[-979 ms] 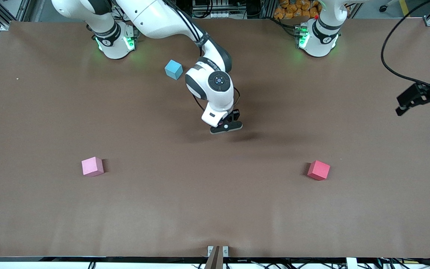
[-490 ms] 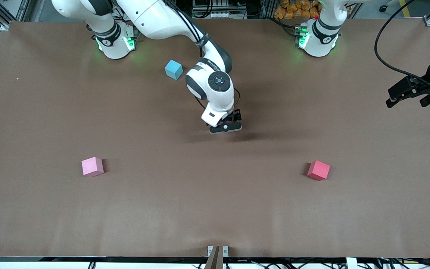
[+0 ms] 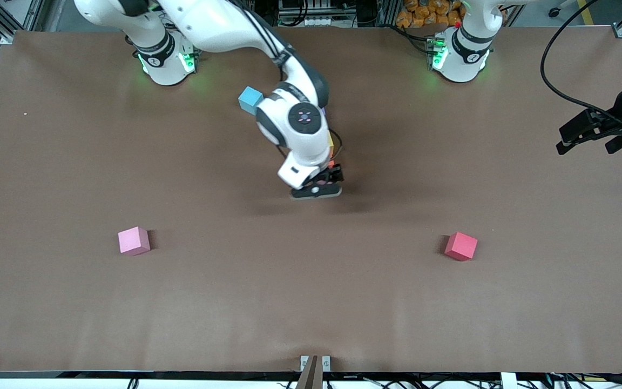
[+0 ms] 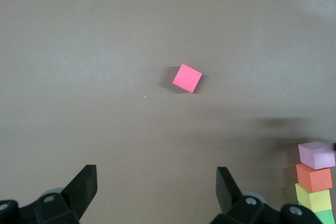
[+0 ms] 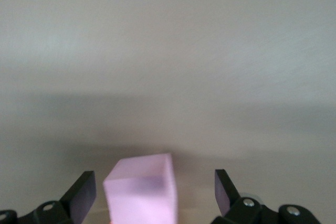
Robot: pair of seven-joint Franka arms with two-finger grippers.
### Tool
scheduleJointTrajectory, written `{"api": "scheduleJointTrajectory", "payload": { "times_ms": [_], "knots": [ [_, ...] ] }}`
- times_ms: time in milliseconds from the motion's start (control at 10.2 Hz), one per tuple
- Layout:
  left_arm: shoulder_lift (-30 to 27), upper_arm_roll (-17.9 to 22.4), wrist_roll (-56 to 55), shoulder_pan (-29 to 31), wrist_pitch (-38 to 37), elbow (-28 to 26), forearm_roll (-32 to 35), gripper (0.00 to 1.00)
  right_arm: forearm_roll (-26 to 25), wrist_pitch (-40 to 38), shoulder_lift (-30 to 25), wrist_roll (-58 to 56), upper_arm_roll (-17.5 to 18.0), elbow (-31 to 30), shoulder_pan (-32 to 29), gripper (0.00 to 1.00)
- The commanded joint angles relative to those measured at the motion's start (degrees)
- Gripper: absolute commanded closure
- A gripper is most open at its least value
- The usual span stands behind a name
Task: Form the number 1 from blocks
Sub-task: 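Place the pink cube below the orange cube with the right gripper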
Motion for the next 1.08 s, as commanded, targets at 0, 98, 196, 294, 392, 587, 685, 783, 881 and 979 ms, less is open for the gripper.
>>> {"api": "scheduleJointTrajectory", "payload": {
  "times_ms": [0, 98, 196, 294, 392, 587, 685, 783, 881, 979],
  "knots": [
    [-0.80, 0.26, -0.70, -0.99, -0.96, -0.23, -1.01, 0.00, -0.15, -5.73, -8.63, -9.54, 1.41, -4.68, -9.18, 0.00],
    [-0.80, 0.26, -0.70, -1.08, -1.13, -0.32, -1.00, 0.00, -0.24, -8.27, -12.15, -15.43, 2.29, -7.05, -14.70, 0.00],
    [-0.80, 0.26, -0.79, -1.17, -1.31, -0.32, -0.83, 0.00, -0.41, -10.82, -14.36, -20.10, 3.34, -7.69, -20.50, 0.00],
    [-0.80, 0.35, -0.79, -1.17, -1.31, -0.23, -0.83, 0.00, -3.29, -12.58, -15.34, -22.67, 5.44, -7.69, -26.83, 0.00],
    [-0.80, 0.35, -0.79, -1.25, -1.31, -0.23, -0.92, 0.00, -8.10, -13.38, -15.96, -24.70, 9.64, -7.69, -34.28, 0.00],
    [-0.80, 0.44, -0.79, -1.78, -1.40, -0.23, -0.92, 0.00, -10.26, -13.39, -17.71, -28.56, 14.07, -8.21, -44.60, 0.00],
    [-0.80, 0.53, -0.79, -1.96, -1.40, -0.23, -0.92, 0.00, -10.26, -13.31, -19.90, -30.94, 12.94, -9.44, -45.69, 0.00],
    [-0.80, 0.53, -0.79, -2.05, -1.40, -0.23, -0.83, 0.00, -9.82, -13.39, -22.88, -31.31, 9.45, -11.02, -44.74, 0.00],
    [-0.80, 0.53, -0.79, -2.05, -1.84, -0.23, -0.65, 0.00, -9.47, -13.48, -25.86, -31.75, 6.72, -13.12, -42.82, 0.00],
    [-0.80, 0.61, -0.88, -2.05, -1.93, -0.23, -0.65, 0.00, -8.34, -14.18, -28.33, -32.01, 4.78, -14.88, -41.41, 0.00]
  ]
}}
